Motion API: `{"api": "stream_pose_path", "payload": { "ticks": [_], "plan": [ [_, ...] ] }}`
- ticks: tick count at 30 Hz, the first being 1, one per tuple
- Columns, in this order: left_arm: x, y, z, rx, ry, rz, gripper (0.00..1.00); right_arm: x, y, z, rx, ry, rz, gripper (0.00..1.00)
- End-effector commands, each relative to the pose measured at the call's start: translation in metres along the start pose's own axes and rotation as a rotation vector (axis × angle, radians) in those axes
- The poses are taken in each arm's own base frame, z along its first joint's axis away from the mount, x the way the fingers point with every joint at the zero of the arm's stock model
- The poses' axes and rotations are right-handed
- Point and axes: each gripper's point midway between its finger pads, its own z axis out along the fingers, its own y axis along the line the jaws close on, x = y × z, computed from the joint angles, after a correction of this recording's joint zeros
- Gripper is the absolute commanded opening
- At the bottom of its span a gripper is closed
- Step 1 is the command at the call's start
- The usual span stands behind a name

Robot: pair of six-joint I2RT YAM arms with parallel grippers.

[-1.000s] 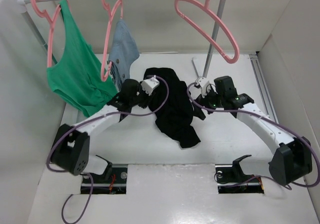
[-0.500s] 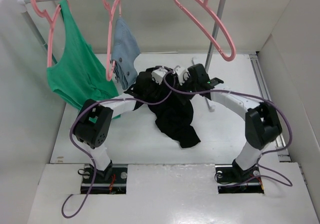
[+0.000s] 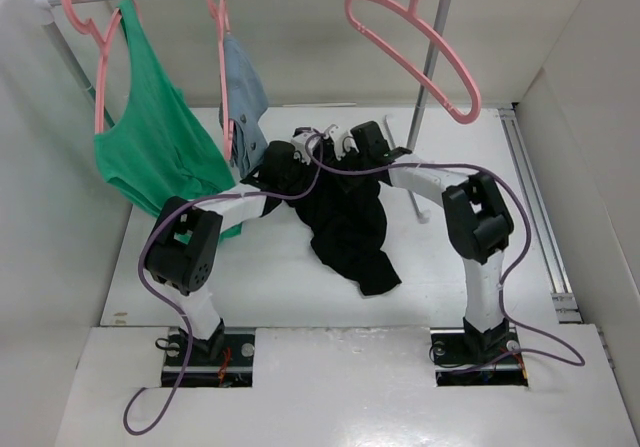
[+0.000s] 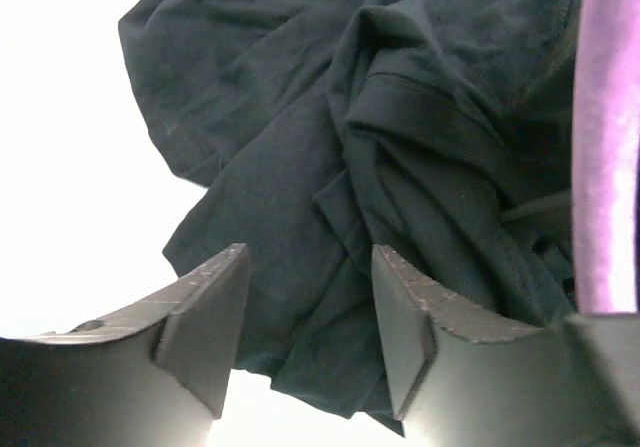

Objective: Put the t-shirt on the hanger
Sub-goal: Grab the tshirt from the pile

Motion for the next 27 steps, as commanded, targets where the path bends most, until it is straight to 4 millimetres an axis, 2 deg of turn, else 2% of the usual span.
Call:
{"api": "stream_pose_path", "payload": {
  "ticks": [1, 2, 3, 4, 5, 6, 9, 10, 11, 12, 13, 17, 20, 25, 27],
  "plan": [
    [-0.034, -0.011, -0.007, 0.045, -0.1, -0.009, 0.5, -0.011, -0.004, 0.011, -0.011, -0.039, 0.041, 0.52],
    [-0.041, -0.011, -0.009, 0.044, -0.124, -0.018, 0.5, -0.011, -0.004, 0.011, -0.011, -0.039, 0.042, 0.44],
    [-0.039, -0.01, -0.009, 0.035, -0.124, -0.018, 0.5, -0.01, -0.01, 0.01, -0.002, -0.039, 0.05, 0.24],
    [-0.043, -0.009, -0.012, 0.034, -0.135, -0.018, 0.5, -0.011, -0.014, 0.002, 0.008, -0.047, 0.054, 0.14],
    [-0.038, -0.01, -0.012, 0.035, -0.126, -0.018, 0.5, -0.009, -0.013, -0.001, 0.008, -0.048, 0.054, 0.05],
    [-0.038, -0.011, -0.012, 0.044, -0.126, -0.018, 0.5, -0.01, -0.012, -0.006, 0.01, -0.052, 0.042, 0.0],
    [-0.038, -0.022, -0.018, 0.111, -0.119, 0.033, 0.55, -0.028, 0.001, -0.03, -0.039, -0.114, -0.035, 0.0],
    [-0.045, -0.029, -0.021, 0.154, -0.133, 0.048, 0.56, -0.037, 0.007, -0.037, -0.067, -0.142, -0.06, 0.0],
    [-0.047, -0.031, -0.025, 0.17, -0.137, 0.063, 0.59, -0.033, 0.013, -0.043, -0.088, -0.131, -0.069, 0.0],
    [-0.047, -0.033, -0.025, 0.186, -0.139, 0.064, 0.6, -0.041, 0.017, -0.056, -0.099, -0.16, -0.105, 0.0],
    [-0.053, -0.039, -0.03, 0.218, -0.158, 0.082, 0.61, -0.043, 0.027, -0.064, -0.14, -0.174, -0.121, 0.0],
    [-0.076, -0.046, -0.045, 0.267, -0.234, 0.128, 0.65, -0.046, 0.044, -0.097, -0.224, -0.229, -0.163, 0.0],
    [-0.082, -0.047, -0.049, 0.273, -0.26, 0.156, 0.68, -0.038, 0.048, -0.11, -0.263, -0.221, -0.16, 0.0],
    [-0.079, -0.051, -0.046, 0.297, -0.265, 0.176, 0.69, -0.021, 0.071, -0.118, -0.386, -0.189, -0.171, 0.0],
    [-0.085, -0.05, -0.046, 0.293, -0.289, 0.18, 0.7, -0.028, 0.072, -0.123, -0.393, -0.208, -0.201, 0.0]
  ]
}}
